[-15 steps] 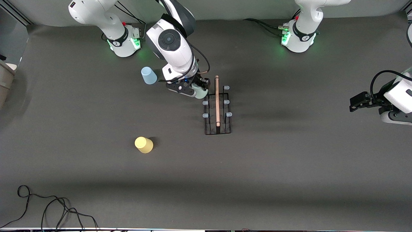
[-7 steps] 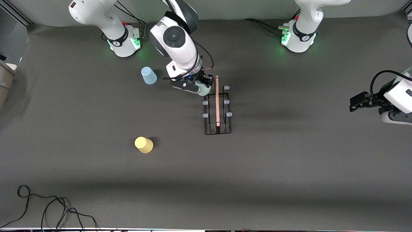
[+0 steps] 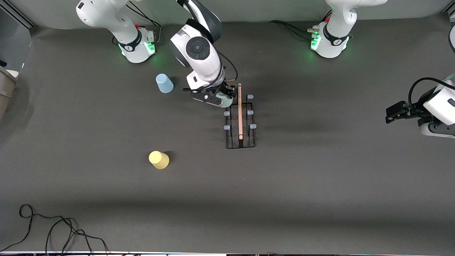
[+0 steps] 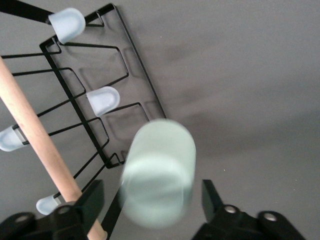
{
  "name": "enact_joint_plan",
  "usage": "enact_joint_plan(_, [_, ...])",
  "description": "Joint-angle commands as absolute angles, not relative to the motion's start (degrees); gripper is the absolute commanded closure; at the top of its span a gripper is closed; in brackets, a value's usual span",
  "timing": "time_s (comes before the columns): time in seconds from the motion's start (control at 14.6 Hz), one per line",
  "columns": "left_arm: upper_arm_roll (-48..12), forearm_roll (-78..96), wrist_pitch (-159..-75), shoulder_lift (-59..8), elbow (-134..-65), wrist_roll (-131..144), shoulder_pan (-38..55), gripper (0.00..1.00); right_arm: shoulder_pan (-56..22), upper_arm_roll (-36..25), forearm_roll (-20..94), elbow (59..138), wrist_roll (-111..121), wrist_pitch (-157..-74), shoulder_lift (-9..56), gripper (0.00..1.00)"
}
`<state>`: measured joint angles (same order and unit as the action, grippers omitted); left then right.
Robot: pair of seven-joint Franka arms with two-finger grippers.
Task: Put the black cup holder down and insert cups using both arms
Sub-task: 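Set the green cup beside the holder rod and open the right gripper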
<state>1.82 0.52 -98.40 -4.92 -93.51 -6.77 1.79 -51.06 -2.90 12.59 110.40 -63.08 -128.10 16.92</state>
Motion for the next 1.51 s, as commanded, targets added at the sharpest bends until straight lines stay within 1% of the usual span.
enact_joint_plan(0.0, [2.0, -0.5, -98.1, -4.2, -94.0, -5.6, 2.5, 0.00, -50.6, -3.9, 13.9, 106.5, -63.0, -125.2, 17.1, 0.00])
enact_joint_plan(0.21, [2.0, -0.5, -98.1, -4.2, -94.0, -5.5, 2.5, 0.00, -45.2, -4.2, 13.8, 102.0, -56.7, -118.1, 17.6, 0.00])
enact_joint_plan(0.55, [2.0, -0.5, -98.0, -4.2, -93.8, -5.5, 2.5, 0.00, -33.2, -4.4, 13.1, 102.4, -36.6, -114.6, 18.5, 0.00])
enact_joint_plan(0.69, [2.0, -0.5, -98.1, -4.2, -93.8, -5.5, 2.5, 0.00, -28.4, -4.7, 12.9, 102.4, -29.8, -115.5, 20.6, 0.00])
enact_joint_plan(1.03, [2.0, -0.5, -98.0, -4.2, -93.8, -5.4, 2.5, 0.00, -20.3, -4.7, 9.9, 102.3, -17.9, -124.2, 27.0, 0.00])
enact_joint_plan(1.44, [2.0, -0.5, -98.0, -4.2, -94.0, -5.4, 2.5, 0.00, -18.8, -4.7, 9.8, 102.1, -15.7, -130.5, 31.0, 0.00])
